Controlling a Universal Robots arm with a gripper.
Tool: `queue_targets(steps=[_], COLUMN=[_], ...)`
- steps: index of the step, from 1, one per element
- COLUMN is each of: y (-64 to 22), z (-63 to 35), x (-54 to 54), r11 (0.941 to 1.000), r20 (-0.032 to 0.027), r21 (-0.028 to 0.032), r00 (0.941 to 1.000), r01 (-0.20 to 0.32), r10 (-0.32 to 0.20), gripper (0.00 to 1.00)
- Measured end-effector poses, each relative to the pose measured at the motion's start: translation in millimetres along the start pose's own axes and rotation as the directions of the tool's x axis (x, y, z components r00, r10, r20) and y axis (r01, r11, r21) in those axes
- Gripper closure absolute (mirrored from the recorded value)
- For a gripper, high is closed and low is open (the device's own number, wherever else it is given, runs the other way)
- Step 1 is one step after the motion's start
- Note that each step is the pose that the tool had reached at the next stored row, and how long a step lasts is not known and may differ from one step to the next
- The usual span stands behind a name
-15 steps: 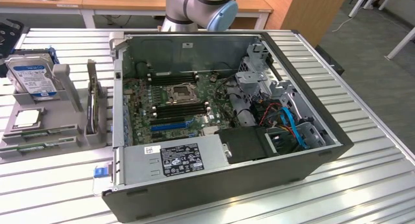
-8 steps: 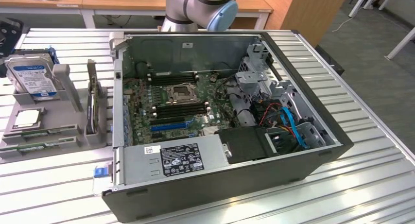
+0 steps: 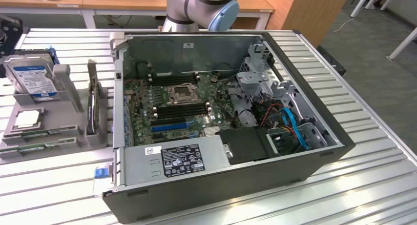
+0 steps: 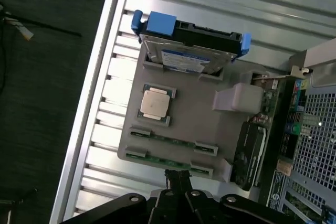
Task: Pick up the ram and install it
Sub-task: 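Pick up the ram and move it above insertion slot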
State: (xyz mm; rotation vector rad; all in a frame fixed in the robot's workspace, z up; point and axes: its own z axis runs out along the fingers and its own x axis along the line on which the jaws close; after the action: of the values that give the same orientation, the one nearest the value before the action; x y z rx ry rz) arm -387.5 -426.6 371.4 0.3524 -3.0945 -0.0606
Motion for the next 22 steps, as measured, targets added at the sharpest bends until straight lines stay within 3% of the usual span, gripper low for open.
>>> queue_targets(steps=[5, 10, 16, 22], y=[0.0, 0.0, 0.0, 0.0], z=[0.0, 0.1, 0.1, 0.2], x=[0.0, 0.0, 0.0, 0.0], r11=[0.9958, 0.9836, 0.9582, 0.9212], r20=[-0.0039, -0.0079, -0.0129, -0.0179], r21=[0.0018, 0.0033, 0.0045, 0.0052], r00=[0.9958, 0.9836, 0.9581, 0.9211], r01=[0.091, 0.18, 0.286, 0.389], r10=[-0.091, -0.18, -0.286, -0.389], gripper=[0.9, 0.9, 0.9, 0.9])
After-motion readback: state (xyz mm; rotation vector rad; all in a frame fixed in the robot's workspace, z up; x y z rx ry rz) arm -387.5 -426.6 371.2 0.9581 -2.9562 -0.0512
